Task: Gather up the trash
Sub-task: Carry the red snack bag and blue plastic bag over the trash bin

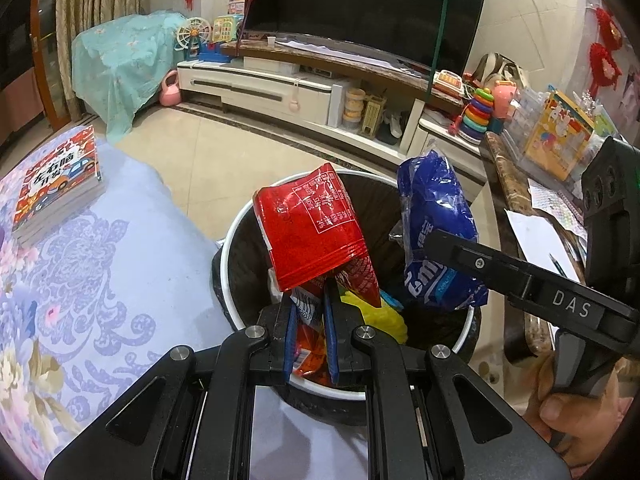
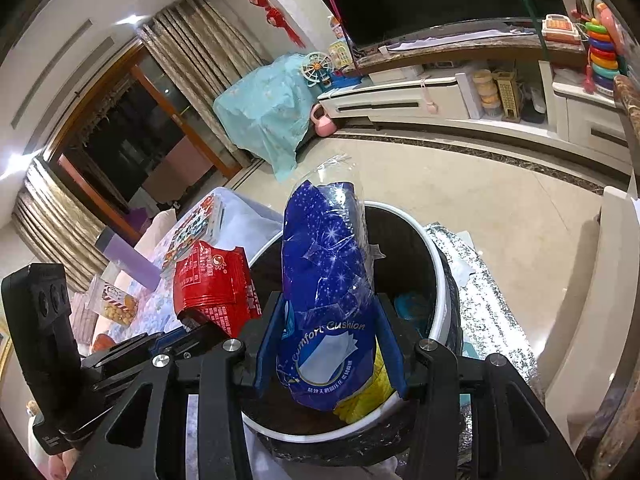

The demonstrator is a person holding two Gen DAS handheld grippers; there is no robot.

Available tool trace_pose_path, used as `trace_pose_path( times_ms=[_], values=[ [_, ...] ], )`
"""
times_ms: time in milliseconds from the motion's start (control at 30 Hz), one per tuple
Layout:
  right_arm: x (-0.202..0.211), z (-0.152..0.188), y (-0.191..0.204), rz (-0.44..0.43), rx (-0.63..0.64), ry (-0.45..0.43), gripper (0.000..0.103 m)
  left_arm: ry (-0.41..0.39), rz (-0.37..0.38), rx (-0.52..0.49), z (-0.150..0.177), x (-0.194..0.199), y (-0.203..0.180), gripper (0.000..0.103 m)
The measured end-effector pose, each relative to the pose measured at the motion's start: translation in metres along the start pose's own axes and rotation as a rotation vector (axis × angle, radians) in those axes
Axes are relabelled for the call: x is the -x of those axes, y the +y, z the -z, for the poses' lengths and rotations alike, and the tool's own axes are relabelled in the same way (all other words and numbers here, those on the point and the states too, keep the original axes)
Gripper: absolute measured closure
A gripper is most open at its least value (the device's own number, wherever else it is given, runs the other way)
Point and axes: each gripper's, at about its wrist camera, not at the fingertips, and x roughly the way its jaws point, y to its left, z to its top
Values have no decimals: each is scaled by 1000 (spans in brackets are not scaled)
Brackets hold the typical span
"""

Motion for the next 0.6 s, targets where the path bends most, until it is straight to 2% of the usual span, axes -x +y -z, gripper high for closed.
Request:
trace_pose_path(
  times_ms=[600],
  values=[
    [-5, -1, 4, 9, 0, 16, 56, 17, 7, -3, -3, -5, 0, 92]
  ],
)
